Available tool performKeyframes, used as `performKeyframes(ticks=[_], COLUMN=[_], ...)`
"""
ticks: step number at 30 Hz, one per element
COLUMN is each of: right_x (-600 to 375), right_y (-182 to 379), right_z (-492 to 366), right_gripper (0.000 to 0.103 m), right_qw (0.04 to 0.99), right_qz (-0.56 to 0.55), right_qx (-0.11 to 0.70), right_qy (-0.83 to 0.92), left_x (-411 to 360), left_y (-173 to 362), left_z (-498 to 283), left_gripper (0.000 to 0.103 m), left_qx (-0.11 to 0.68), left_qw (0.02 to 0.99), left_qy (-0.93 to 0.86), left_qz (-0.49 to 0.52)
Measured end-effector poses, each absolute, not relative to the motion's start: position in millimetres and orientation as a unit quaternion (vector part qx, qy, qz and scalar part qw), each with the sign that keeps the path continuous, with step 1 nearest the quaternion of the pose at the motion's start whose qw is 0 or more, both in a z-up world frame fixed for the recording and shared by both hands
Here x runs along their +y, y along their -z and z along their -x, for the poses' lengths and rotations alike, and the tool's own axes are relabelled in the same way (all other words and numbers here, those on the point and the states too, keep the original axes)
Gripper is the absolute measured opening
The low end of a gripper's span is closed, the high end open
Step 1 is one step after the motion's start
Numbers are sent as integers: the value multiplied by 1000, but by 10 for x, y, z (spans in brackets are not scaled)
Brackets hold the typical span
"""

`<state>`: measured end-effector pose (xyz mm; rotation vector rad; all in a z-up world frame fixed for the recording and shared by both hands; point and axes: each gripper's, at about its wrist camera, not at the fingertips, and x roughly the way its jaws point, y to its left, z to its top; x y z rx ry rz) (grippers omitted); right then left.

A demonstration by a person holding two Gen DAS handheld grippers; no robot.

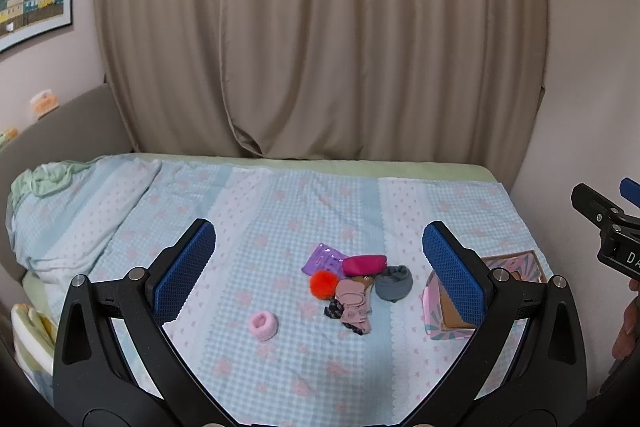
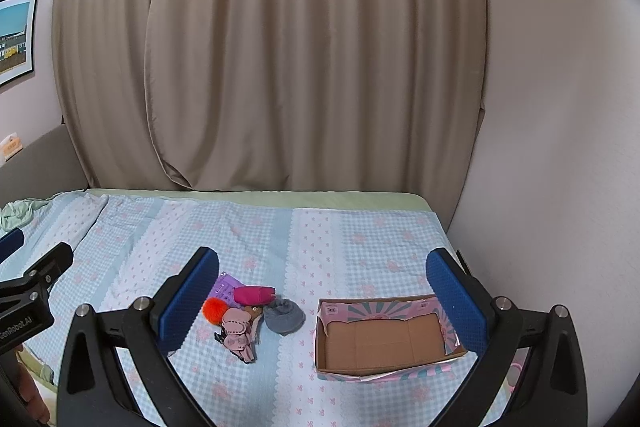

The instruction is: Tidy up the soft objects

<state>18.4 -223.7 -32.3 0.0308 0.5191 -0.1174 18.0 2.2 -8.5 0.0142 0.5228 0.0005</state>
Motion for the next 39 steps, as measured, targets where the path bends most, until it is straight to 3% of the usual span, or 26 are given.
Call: performKeyframes(ticks=[39], right_x=[-2232], right_y=[385], right_z=[-300], right_gripper=[103], right_qw=[961], right_qz=[-13], right_qx=[277], right_qy=[12], left_x=[-110], left_y=[121], left_z=[-173], left_gripper=[103], left_qx=[273], left_qw=[962], left_qy=[-11], left_qz=[-6])
